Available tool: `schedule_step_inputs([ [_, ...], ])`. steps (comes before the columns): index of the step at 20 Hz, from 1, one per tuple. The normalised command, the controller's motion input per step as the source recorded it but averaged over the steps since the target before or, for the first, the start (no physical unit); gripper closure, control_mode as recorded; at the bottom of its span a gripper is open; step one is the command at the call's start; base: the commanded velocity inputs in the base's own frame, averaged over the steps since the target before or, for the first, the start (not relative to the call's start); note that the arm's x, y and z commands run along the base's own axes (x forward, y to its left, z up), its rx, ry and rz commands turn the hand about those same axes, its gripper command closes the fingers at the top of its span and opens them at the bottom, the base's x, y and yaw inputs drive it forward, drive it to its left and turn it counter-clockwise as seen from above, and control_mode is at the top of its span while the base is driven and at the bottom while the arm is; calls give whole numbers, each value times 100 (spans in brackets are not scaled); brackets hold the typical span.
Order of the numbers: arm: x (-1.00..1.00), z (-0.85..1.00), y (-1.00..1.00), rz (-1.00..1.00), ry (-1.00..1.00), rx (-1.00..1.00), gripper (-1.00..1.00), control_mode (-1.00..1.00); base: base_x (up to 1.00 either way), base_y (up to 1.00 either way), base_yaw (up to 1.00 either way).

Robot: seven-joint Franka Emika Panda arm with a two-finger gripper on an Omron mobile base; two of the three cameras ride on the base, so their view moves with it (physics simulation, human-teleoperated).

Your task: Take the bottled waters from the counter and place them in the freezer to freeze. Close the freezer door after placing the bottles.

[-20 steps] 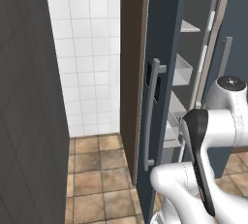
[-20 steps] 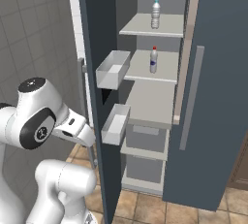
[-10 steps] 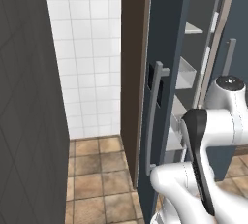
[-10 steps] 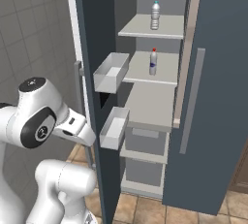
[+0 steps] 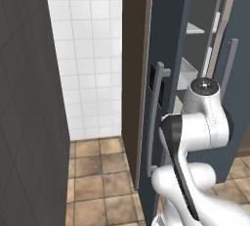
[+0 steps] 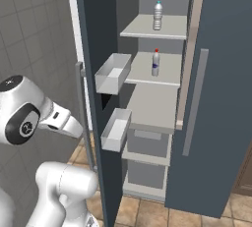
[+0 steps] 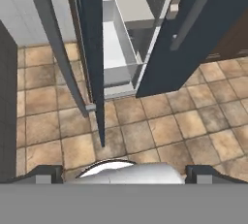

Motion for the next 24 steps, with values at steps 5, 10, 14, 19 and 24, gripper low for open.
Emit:
schedule_step_inputs([
  [5, 62, 0, 91, -20, -31, -27, -100, -100, 0, 0, 0],
  [10, 81, -8, 66, -26, -26, -25, -100, -100, 0, 0, 0],
  [14, 76, -16, 10, -37, -16, -13, -100, -100, 0, 0, 0],
  [19, 55, -23, -9, -41, -10, -5, -100, -100, 0, 0, 0],
  [24, 19, -17, -51, -38, 0, 0, -100, -100, 0, 0, 0],
])
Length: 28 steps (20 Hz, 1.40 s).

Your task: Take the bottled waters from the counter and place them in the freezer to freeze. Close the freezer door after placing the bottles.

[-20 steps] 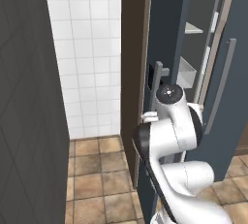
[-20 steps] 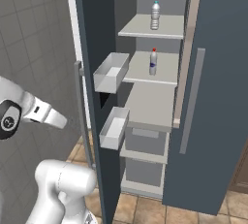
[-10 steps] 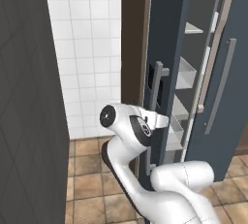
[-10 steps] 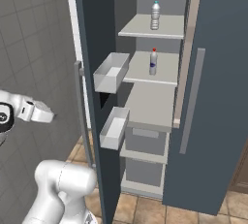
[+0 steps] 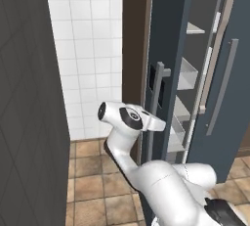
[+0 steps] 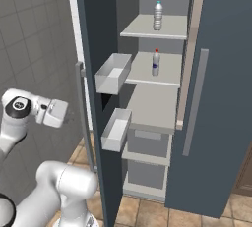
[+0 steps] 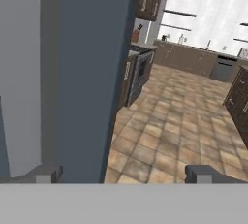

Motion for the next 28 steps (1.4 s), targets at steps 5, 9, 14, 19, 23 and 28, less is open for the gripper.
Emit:
schedule_step_inputs([
  [5, 10, -4, -6, -19, -3, 0, -100, -100, 0, 0, 0],
  [9, 8, 0, 19, -3, -9, 0, -100, -100, 0, 0, 0],
  [14, 17, 0, 20, -2, -6, 0, -100, -100, 0, 0, 0],
  [19, 56, 0, 4, 0, 0, 0, -100, -100, 0, 0, 0],
  [23, 67, -1, 0, 0, 0, 0, -100, -100, 0, 0, 0],
  [28, 23, -7, 0, 0, 0, -2, -100, -100, 0, 0, 0],
])
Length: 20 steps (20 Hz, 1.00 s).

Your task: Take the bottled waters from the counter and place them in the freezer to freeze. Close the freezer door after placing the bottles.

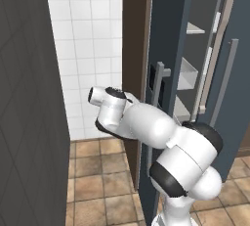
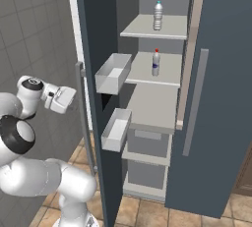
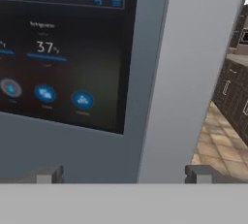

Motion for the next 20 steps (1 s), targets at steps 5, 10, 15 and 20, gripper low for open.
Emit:
schedule_step_inputs([
  [5, 5, -2, 0, 0, 0, -1, -100, -100, 0, 0, 0],
  [10, -14, 0, -17, -3, 3, 0, -100, -100, 0, 0, 0],
  [15, -35, 0, -26, -6, 3, 0, -100, -100, 0, 0, 0],
  [20, -17, 0, -25, -3, 8, 0, -100, -100, 0, 0, 0],
])
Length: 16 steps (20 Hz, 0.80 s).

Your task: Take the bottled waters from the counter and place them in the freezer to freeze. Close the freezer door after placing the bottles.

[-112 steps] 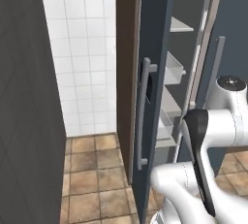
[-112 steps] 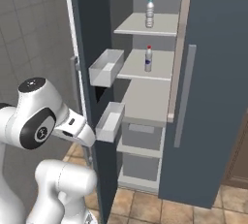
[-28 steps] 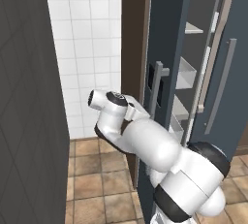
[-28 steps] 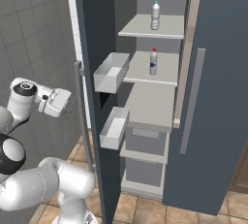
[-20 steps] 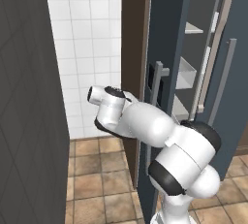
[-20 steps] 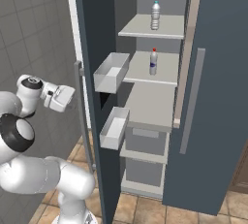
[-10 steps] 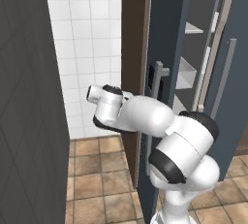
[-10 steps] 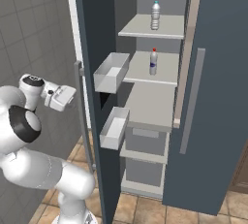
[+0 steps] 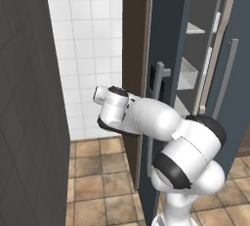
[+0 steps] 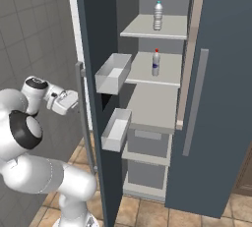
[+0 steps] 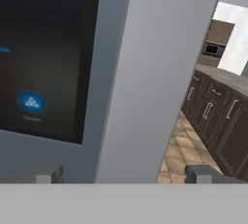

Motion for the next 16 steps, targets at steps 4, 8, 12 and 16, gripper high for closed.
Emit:
schedule_step_inputs([
  [4, 21, 0, -26, 0, 15, 1, -100, -100, 0, 0, 0],
  [8, 29, 0, -32, 0, 19, 2, -100, -100, 0, 0, 0],
  [12, 0, 6, -44, 0, 14, 7, -100, -100, 0, 0, 0],
  [16, 0, 22, -71, 4, 14, 18, -100, -100, 0, 0, 0],
])
